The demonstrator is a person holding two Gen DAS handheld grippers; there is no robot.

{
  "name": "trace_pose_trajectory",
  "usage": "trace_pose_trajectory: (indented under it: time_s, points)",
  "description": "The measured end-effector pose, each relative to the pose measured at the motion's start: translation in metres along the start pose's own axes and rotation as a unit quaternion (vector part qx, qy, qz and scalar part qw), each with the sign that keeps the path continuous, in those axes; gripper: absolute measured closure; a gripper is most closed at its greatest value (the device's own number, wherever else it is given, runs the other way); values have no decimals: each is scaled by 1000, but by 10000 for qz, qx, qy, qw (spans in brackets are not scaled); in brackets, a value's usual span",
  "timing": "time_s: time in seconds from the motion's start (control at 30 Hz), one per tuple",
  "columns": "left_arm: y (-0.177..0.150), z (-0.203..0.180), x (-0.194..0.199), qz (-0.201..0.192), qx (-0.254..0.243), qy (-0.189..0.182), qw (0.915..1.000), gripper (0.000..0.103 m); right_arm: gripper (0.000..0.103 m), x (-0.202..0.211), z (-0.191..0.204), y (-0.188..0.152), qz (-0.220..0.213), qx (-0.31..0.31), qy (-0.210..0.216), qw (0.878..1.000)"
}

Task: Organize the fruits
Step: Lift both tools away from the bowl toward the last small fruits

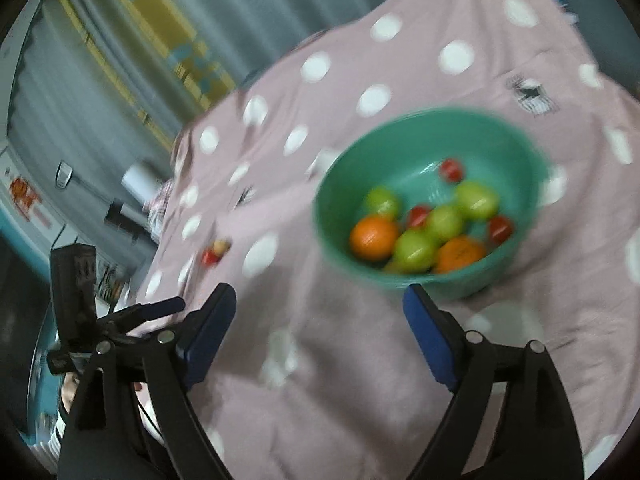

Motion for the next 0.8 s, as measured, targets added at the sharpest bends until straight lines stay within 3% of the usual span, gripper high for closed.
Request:
trace_pose_trajectory:
  time_s: [0.2,0.37,0.47,0.6,0.7,0.8]
  points:
    - [-41,79,52,-399,1267,-184,9910,1,16,-41,51,-15,475,208,442,9977]
    - [-68,124,97,-1157,2121,-503,9691,1,17,-64,92,-23,738,576,587,9939]
    - [-71,133,120,-1606,2344,-573,9571,1,17,-69,103,-23,771,648,624,9930]
    - [-65,131,138,-1870,2296,-603,9532,1,17,-72,113,-23,763,715,599,9927]
    - [-61,125,145,-1916,2232,-874,9517,1,17,-73,116,-24,786,752,559,9925]
    - [-58,117,133,-1864,2197,-1402,9473,1,17,-81,119,-27,847,740,472,9925]
Point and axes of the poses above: each gripper's, at about its wrist camera, not at the fingertips, and x roughly against the way its jaws point, z to its left, y to its top, the point moved 2 cm from there along -x, roughly the way its jaws point, and after that the axes turned 4 degrees about y, right-handed, at the moved point
